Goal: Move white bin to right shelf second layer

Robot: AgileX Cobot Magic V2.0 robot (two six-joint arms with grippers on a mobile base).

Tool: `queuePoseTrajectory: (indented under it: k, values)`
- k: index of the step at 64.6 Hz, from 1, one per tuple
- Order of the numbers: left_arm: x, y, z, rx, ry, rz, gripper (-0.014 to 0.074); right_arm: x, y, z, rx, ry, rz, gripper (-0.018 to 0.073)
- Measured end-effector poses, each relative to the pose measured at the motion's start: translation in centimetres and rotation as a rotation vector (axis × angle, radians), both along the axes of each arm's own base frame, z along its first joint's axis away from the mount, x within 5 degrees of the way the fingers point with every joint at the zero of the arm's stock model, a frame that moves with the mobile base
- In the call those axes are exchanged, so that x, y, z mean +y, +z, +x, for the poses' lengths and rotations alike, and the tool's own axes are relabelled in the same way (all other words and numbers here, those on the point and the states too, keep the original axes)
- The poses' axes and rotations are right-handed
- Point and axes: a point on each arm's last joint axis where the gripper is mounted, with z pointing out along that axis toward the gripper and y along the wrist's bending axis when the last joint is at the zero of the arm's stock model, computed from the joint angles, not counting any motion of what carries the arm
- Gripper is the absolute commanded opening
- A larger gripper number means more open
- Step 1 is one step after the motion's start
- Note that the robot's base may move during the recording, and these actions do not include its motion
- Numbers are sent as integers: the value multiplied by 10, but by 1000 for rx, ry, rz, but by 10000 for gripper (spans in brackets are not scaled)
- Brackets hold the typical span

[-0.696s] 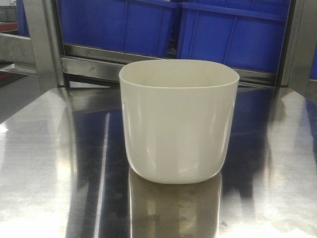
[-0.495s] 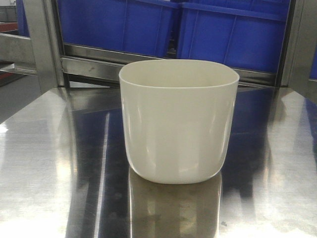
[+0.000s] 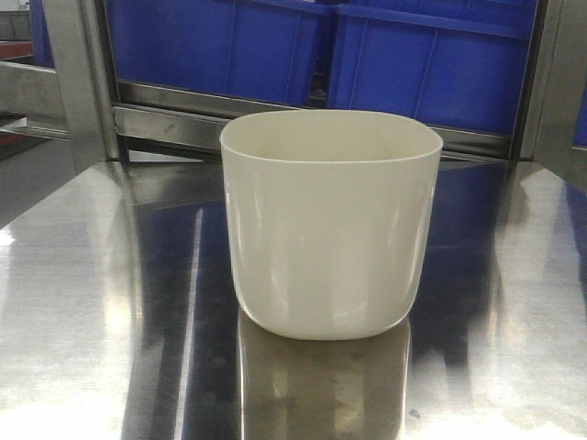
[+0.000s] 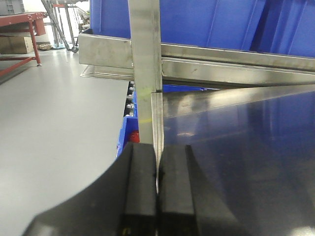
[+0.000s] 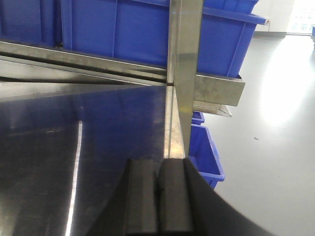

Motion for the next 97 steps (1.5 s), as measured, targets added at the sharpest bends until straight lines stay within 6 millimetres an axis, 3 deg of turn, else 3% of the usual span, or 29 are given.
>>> queuePoseTrajectory:
  k: [40, 60, 81, 97]
  values:
    - [0, 0, 0, 0, 0, 0, 85, 0, 0, 0, 3, 0, 0, 48]
    - [0, 0, 0, 0, 0, 0, 85, 1, 42, -6, 36, 6, -10, 48]
    - [0, 0, 0, 0, 0, 0, 85, 0, 59, 23, 165, 7, 1, 48]
    - [0, 0, 0, 0, 0, 0, 85, -1, 78, 57, 396, 19, 11, 48]
